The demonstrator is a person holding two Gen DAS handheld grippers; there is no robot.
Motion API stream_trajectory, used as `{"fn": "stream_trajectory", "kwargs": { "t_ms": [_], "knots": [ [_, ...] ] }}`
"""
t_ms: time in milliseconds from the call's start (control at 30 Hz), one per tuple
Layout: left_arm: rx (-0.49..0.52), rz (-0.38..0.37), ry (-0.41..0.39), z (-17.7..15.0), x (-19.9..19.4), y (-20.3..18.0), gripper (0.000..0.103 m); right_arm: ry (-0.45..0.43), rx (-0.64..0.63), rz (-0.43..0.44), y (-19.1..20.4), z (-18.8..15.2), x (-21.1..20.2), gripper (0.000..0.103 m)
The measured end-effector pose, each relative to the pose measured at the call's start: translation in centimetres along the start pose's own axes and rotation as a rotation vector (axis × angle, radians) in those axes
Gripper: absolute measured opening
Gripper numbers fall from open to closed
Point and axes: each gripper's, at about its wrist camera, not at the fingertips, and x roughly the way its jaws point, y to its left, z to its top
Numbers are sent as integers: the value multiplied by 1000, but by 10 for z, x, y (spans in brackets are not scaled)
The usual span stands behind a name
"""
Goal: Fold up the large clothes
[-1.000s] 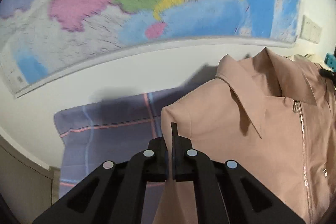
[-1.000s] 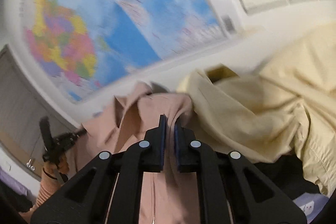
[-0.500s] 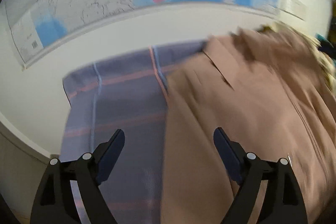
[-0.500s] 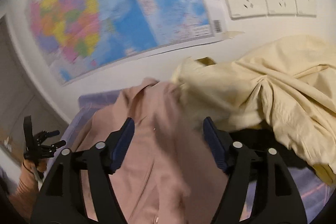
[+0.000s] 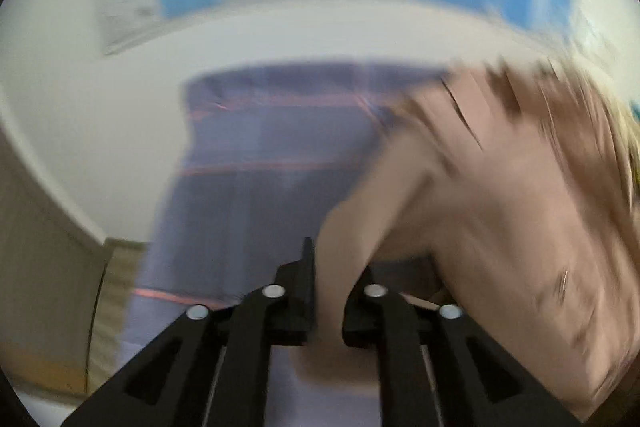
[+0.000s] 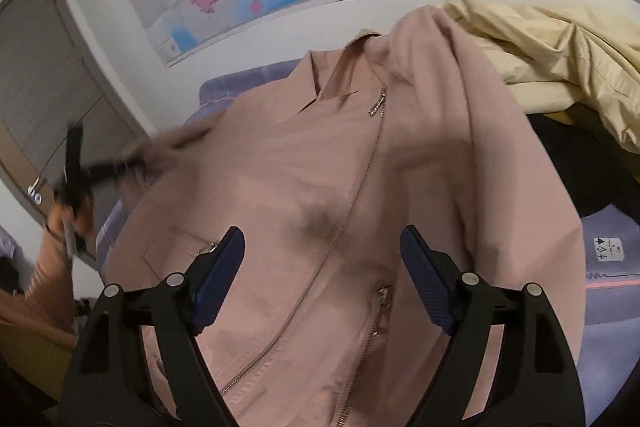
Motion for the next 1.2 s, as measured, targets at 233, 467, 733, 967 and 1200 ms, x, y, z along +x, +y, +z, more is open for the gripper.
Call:
{"fn": "stream_trajectory", "kwargs": {
  "t_ms": [233, 467, 733, 967, 1200],
  "knots": [
    [121, 346, -1, -12, -1, -15, 94, -8, 31, -8, -8, -19, -9, 78],
    [50, -359, -115, -71, -52, -34, 92, -10, 107, -63, -31, -54, -39, 79],
    [181, -555, 27, -120, -21, -104, 95, 15, 185, -178, -57, -97, -67, 83],
    [185, -594, 44, -121, -17, -138, 16, 72, 154, -110, -54, -102, -42, 38],
    [-15, -683, 39, -118, -81, -86, 7, -70, 254, 26, -71, -85, -79, 4]
  ]
}}
